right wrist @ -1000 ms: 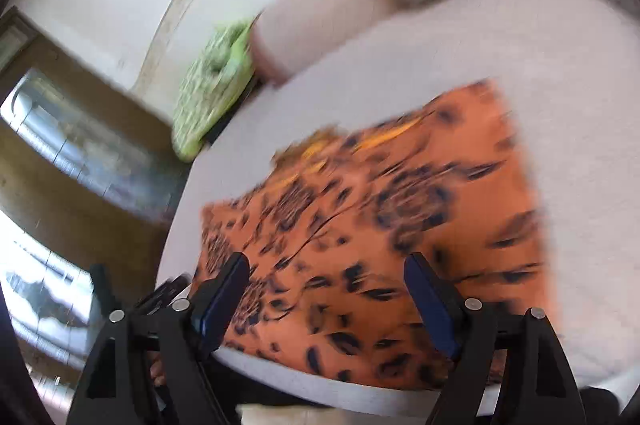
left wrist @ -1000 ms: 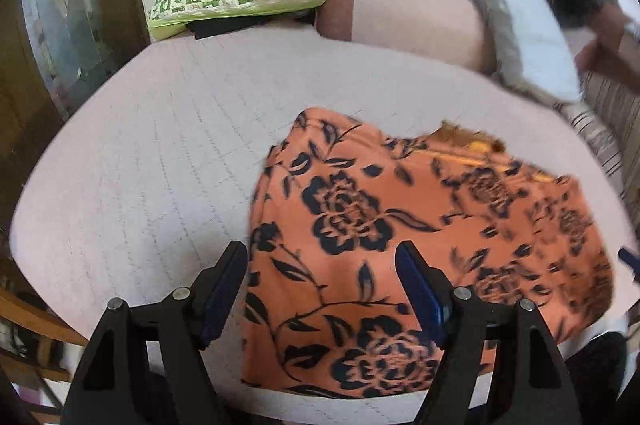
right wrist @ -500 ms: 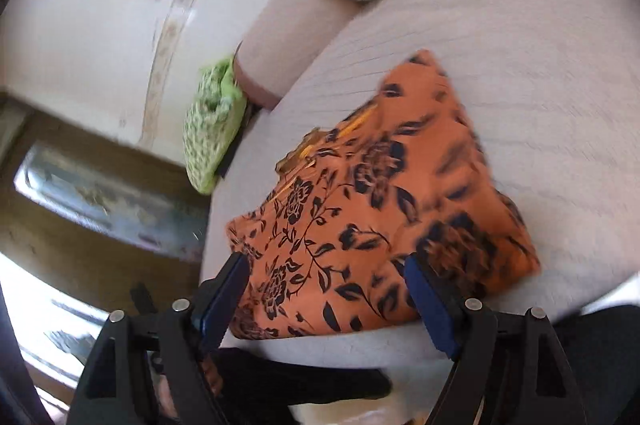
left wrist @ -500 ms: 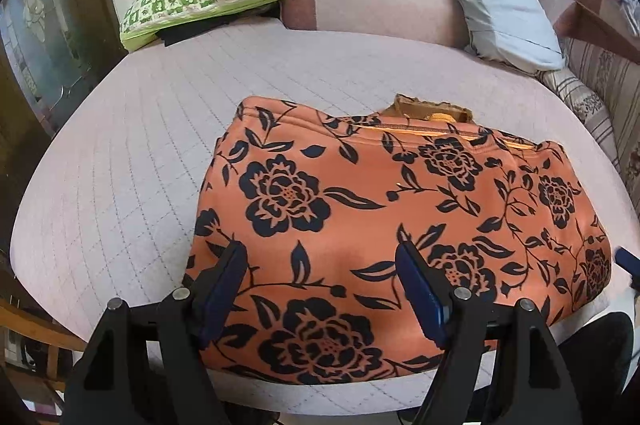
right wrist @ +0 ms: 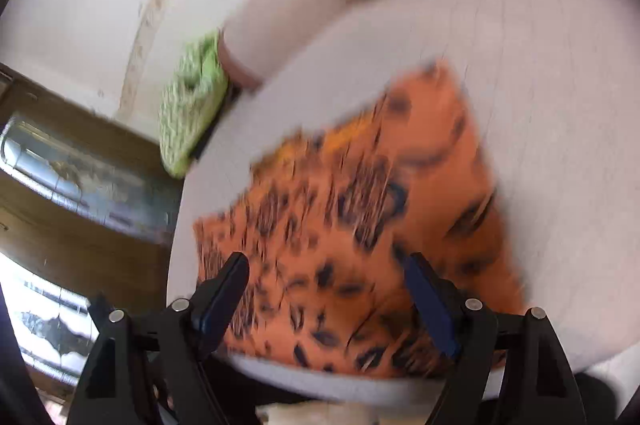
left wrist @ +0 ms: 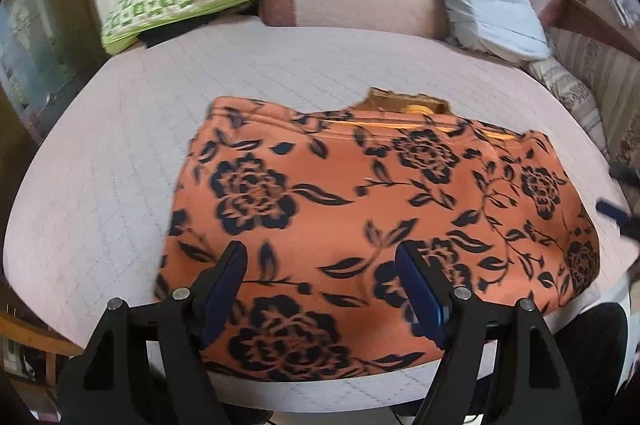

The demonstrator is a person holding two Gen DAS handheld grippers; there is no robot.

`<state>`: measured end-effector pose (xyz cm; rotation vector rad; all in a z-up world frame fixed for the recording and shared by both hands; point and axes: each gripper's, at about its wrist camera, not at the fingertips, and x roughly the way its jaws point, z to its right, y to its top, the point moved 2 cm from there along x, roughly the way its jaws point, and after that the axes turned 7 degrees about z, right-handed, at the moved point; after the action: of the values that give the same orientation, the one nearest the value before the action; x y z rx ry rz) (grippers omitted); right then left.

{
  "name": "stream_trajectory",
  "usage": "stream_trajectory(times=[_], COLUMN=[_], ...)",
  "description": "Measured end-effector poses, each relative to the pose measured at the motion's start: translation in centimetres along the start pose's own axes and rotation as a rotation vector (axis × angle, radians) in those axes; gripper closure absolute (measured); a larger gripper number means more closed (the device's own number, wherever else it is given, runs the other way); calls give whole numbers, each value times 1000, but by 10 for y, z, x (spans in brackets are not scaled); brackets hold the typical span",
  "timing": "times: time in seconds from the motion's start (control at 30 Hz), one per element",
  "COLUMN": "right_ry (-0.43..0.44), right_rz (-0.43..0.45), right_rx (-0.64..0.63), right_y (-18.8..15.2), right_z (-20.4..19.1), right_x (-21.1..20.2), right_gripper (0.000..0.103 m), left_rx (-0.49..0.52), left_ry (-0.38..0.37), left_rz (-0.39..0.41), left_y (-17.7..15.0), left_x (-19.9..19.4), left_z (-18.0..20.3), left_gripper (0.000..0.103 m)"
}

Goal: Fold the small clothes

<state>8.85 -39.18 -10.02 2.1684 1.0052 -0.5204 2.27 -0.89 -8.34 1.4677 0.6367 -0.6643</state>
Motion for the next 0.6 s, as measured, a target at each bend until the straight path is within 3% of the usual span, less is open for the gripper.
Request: stream_trajectory(times=[0.17, 0.3, 0.43, 0.53, 0.6], right_ry=[-169, -102, -112, -44, -123], right_rz=[-45, -126, -221, -254, -299], right_rx=[-6, -2, -45, -58, -113], right_y=[43, 55, 53, 51, 46], right_z=[51, 65, 66, 54, 50], right_x=[13, 41, 70, 75, 86], right_gripper=[20, 21, 24, 73, 73], left_rx=[79, 120, 162, 190, 209], left_ry=[-73, -122, -146, -152, -136], left_rz=[-16, -39, -59, -62, -85], left_y=[6, 10, 15, 17, 15], left_x=[11, 25, 38, 46, 54], left_z=[45, 76, 103, 117, 123], left_gripper=[26, 26, 26, 26, 26])
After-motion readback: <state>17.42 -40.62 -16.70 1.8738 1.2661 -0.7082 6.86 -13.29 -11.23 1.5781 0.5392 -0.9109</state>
